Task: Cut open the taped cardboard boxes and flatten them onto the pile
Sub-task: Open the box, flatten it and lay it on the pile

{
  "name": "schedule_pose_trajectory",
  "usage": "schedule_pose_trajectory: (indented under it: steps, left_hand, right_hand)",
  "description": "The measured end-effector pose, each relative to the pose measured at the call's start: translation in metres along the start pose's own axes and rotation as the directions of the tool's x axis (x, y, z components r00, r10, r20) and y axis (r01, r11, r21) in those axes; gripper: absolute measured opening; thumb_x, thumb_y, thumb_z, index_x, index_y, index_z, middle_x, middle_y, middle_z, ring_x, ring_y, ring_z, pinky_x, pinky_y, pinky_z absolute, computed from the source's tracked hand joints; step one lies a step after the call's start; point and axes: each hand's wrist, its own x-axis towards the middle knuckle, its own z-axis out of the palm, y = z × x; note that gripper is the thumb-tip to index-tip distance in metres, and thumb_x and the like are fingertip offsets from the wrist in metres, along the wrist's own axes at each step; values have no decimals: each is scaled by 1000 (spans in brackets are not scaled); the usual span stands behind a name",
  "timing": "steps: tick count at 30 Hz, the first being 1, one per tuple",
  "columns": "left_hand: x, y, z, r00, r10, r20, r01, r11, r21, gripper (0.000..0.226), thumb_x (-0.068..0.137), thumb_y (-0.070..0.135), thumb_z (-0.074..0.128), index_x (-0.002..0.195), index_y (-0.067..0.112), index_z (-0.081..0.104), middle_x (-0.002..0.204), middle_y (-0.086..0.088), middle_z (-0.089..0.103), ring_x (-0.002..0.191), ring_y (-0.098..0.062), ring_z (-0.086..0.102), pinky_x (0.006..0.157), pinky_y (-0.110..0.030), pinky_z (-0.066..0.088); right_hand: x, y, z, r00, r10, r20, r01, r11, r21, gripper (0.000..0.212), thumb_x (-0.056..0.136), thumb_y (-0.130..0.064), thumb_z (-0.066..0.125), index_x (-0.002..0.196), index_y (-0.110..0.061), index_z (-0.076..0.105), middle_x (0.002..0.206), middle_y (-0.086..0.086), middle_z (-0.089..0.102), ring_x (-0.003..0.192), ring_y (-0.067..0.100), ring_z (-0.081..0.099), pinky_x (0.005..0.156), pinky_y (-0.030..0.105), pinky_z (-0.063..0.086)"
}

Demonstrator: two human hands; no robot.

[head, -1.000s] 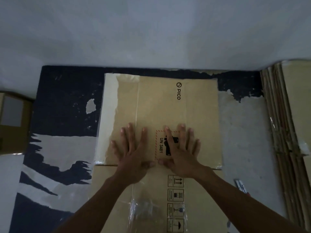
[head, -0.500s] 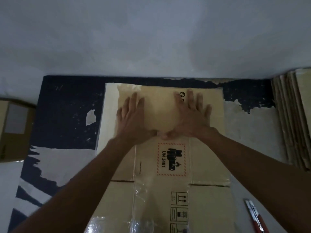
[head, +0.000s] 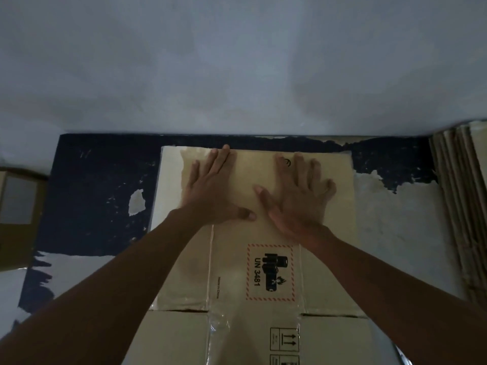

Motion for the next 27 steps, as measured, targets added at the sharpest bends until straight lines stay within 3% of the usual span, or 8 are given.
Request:
schedule_pose_trajectory:
  steps: [3, 7, 12, 17, 23, 27]
  left_hand:
    - [-2, -12, 16, 988, 50, -143, -44, 998, 45, 122, 73, 90, 43, 158, 18, -8, 166, 3, -16, 151, -15, -16, 123, -48, -5]
    - [-2, -10, 31, 944, -17, -331, 50, 995, 90, 85, 95, 69, 19, 159, 15, 6, 167, -4, -1, 154, -22, -3, 124, -51, 3]
    - [-2, -8, 34, 938, -67, -341, 100, 992, 82, 88, 92, 74, 22, 159, 18, 8, 167, -3, -1, 153, -28, -3, 122, -57, 2]
    - [-7, -7, 35, 899, -269, -345, 278, 960, -27, 109, 83, 88, 28, 158, 15, -3, 167, -4, -9, 153, -29, -11, 121, -59, 1]
    - [-3, -7, 28, 901, -291, -322, 291, 956, -50, 118, 74, 93, 34, 157, 15, 2, 167, -6, 1, 153, -30, -4, 121, -59, 4]
    - [-3, -10, 27, 906, -287, -311, 285, 957, -51, 117, 75, 93, 32, 158, 17, 0, 167, -2, -4, 153, -27, -7, 122, -54, -3]
  right_hand:
    - [2, 0, 7, 999, 3, -37, -4, 999, -52, 82, 89, -80, 17, 155, -38, -6, 165, 1, -11, 150, 34, -16, 112, 69, 0]
    - [5, 0, 8, 999, -11, -38, 9, 998, -55, 83, 88, -80, 15, 156, -36, -6, 165, 2, -13, 149, 35, -20, 111, 71, -6]
    - [6, 9, 10, 999, -47, -17, 46, 995, -93, 84, 89, -80, 11, 155, -35, -13, 164, 3, -21, 148, 37, -23, 111, 72, -4]
    - [5, 11, 12, 998, -53, -32, 50, 994, -101, 85, 88, -81, 12, 156, -35, -8, 164, 2, -18, 149, 37, -20, 110, 73, -3]
    - [0, 22, 12, 998, -62, -10, 61, 994, -91, 87, 87, -82, 12, 156, -35, -12, 164, -1, -20, 149, 30, -21, 116, 66, -2]
    - [-21, 35, 14, 999, -32, -43, 29, 996, -86, 85, 90, -80, 14, 155, -34, -16, 163, -2, -21, 150, 25, -21, 119, 61, 0]
